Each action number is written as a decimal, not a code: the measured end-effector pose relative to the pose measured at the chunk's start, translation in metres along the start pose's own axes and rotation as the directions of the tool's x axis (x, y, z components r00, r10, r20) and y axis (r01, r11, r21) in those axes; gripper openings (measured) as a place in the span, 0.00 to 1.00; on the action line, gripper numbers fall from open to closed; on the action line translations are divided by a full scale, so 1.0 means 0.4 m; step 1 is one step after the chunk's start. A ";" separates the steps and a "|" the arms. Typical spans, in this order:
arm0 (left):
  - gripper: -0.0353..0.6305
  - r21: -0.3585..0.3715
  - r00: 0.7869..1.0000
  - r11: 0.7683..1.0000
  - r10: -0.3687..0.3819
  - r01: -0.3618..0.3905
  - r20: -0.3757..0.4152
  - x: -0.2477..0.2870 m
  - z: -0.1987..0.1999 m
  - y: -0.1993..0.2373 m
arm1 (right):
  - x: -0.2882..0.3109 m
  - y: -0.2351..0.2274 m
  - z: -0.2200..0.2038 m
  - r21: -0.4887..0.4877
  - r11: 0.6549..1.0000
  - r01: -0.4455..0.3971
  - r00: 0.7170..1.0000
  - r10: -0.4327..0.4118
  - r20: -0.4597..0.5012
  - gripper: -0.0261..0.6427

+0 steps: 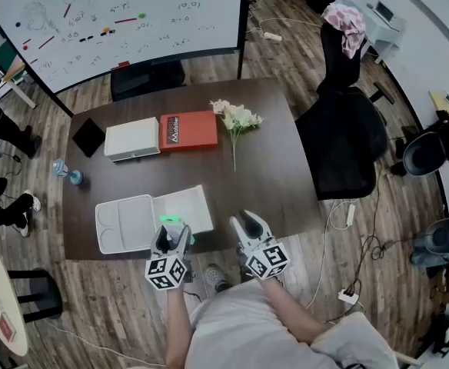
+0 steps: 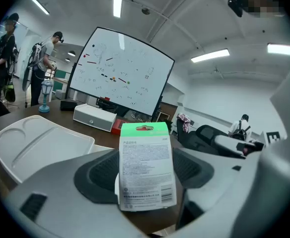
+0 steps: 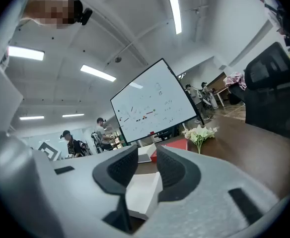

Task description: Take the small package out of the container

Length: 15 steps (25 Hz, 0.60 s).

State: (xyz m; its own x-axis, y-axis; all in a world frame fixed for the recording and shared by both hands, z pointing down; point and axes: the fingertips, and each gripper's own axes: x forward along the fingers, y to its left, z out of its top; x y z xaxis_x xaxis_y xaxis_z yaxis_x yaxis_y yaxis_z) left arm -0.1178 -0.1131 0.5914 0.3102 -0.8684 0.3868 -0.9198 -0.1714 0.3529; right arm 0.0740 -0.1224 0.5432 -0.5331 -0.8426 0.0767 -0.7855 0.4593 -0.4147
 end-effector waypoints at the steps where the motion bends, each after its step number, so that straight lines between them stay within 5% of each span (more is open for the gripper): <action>1: 0.53 0.002 1.000 1.000 -0.004 0.004 0.007 -0.009 0.001 -0.007 | -0.016 0.002 -0.003 0.014 1.000 0.002 1.000 -0.002 0.000 0.20; 9: 0.53 0.046 0.998 0.999 -0.027 0.025 0.052 -0.075 -0.023 -0.050 | -0.097 0.041 -0.076 0.118 0.993 -0.022 0.996 0.032 -0.078 0.23; 15: 0.53 0.036 0.997 0.999 -0.034 0.032 0.070 -0.114 -0.028 -0.066 | -0.130 0.067 -0.101 0.100 0.995 -0.013 0.991 0.025 -0.129 0.32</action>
State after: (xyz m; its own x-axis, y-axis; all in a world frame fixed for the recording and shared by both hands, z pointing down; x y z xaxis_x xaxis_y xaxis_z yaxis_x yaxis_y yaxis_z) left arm -0.1049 -0.0637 0.5740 0.3239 -0.8926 0.3137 -0.9177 -0.2157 0.3338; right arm 0.0681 -0.0550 0.5645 -0.5890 -0.7873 0.1824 -0.7434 0.4393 -0.5043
